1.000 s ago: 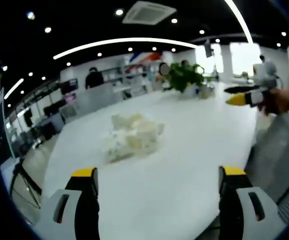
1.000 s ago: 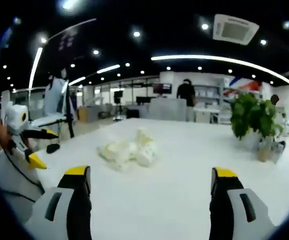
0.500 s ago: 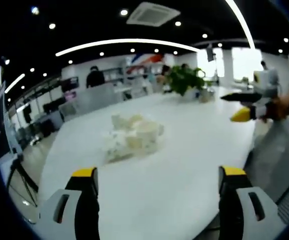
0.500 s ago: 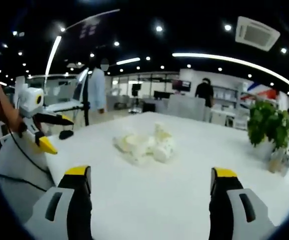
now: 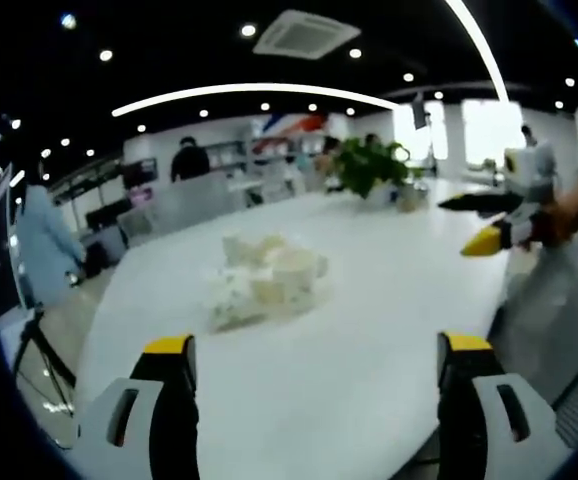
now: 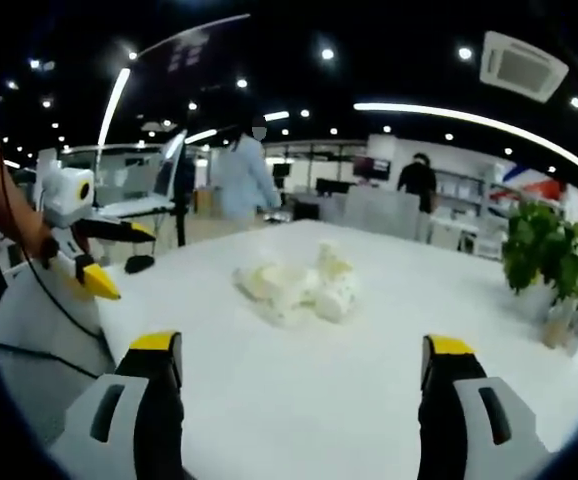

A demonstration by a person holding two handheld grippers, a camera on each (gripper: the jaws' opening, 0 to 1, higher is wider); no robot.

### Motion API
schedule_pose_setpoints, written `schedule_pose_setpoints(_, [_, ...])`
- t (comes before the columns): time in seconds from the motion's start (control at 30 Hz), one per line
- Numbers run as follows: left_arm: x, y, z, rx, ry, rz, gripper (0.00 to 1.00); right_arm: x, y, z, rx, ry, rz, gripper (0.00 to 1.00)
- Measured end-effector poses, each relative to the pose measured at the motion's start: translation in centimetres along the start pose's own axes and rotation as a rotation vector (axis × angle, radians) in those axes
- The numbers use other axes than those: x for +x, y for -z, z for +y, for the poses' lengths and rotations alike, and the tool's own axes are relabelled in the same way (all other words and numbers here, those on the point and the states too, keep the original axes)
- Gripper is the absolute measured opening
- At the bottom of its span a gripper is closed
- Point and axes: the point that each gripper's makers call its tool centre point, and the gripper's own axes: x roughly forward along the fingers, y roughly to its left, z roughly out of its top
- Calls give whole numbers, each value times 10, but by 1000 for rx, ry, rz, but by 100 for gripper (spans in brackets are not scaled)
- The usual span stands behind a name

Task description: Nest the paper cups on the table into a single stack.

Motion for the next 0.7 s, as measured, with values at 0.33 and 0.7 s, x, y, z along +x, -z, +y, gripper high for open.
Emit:
schedule_pose_setpoints(0.33, [-2,-2,9,-47,-37,-12,100,3,0,12,14,-55,-6,100])
schedule_pose_setpoints(0.7, [-1,1,10,-53,-37,5,100,8,4,17,-20,-76,20,100])
